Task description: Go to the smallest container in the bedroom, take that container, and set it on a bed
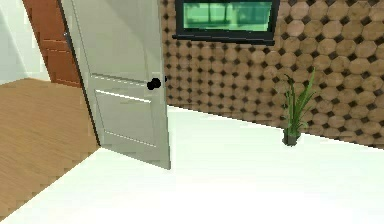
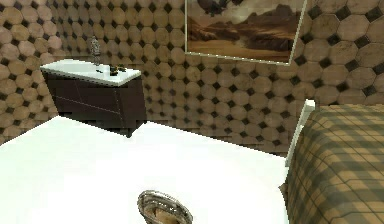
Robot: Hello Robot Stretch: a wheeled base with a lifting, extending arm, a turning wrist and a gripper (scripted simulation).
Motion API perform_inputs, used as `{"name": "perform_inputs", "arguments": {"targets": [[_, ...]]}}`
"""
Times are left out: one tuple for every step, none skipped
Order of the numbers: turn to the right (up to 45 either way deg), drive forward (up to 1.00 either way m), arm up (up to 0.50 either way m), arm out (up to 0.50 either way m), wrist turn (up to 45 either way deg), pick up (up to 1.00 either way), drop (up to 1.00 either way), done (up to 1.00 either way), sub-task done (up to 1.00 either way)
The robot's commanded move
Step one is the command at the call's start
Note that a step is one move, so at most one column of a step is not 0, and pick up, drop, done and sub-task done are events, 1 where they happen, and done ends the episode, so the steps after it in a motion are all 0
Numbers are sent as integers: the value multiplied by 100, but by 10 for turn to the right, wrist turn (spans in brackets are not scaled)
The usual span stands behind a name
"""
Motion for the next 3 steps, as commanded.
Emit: {"name": "perform_inputs", "arguments": {"targets": [[0,0,0,0,0,100,0,0,0],[0,0,10,0,0,0,0,0,0],[0,0,50,0,0,0,0,0,0]]}}
